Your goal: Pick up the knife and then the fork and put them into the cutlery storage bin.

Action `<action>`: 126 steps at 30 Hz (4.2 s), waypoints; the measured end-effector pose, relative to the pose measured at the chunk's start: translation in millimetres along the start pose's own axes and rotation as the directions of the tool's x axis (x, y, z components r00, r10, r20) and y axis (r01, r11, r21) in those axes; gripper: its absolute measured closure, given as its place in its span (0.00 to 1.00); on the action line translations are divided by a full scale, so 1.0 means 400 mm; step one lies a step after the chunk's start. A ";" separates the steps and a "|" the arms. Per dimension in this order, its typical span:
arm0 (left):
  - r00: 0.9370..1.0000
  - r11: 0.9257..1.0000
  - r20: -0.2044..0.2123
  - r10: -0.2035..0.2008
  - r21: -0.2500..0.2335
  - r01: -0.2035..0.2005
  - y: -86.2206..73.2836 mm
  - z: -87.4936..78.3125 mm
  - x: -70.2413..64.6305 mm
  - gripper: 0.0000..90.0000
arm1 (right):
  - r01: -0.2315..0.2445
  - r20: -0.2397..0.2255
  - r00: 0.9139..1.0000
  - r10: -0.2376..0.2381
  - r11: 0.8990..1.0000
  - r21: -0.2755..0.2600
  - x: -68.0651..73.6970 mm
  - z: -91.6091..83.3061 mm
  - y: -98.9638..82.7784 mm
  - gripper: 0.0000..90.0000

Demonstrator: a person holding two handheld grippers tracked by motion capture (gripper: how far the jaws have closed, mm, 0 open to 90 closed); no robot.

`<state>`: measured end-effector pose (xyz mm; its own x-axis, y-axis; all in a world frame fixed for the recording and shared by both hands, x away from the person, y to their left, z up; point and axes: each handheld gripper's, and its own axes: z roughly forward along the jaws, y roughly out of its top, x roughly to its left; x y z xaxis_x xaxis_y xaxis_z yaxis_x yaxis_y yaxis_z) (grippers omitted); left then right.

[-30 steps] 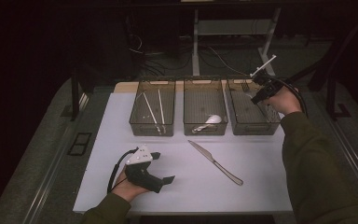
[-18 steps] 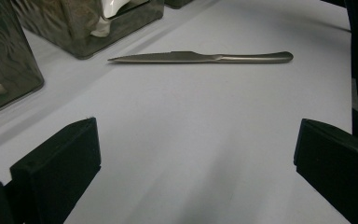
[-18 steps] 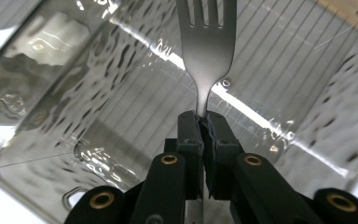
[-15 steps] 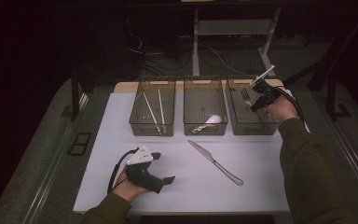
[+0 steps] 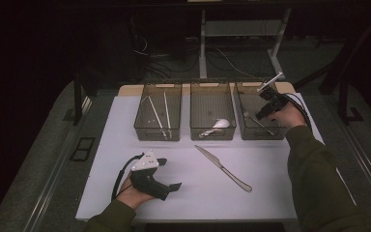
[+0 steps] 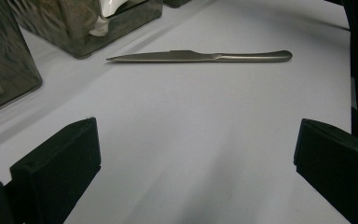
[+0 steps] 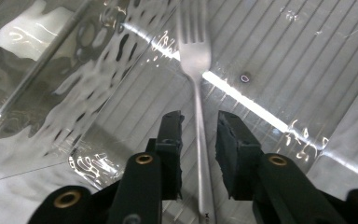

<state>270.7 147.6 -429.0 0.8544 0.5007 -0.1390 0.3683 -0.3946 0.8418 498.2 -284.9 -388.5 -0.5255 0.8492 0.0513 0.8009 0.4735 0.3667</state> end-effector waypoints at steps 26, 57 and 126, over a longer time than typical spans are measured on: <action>1.000 1.000 0.002 0.002 0.003 -0.002 0.001 0.002 -0.002 0.00 | 0.028 -0.114 0.991 -0.063 0.957 -0.290 0.037 -0.132 -0.070 0.44; 1.000 1.000 -0.001 0.003 0.003 -0.003 0.001 0.001 -0.002 0.00 | 0.080 -0.139 0.980 -0.142 0.922 -0.379 0.183 -0.144 -0.260 0.54; 1.000 1.000 0.005 0.012 0.008 -0.012 0.002 0.001 -0.003 0.00 | 0.314 -0.218 0.921 -0.322 0.947 -0.071 0.464 0.028 -0.256 0.83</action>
<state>269.9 146.2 -428.6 0.8607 0.4920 -0.1311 0.3604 -0.4068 0.8394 321.9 -173.0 -427.0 -0.8045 0.5792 0.1316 0.5729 0.6982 0.4292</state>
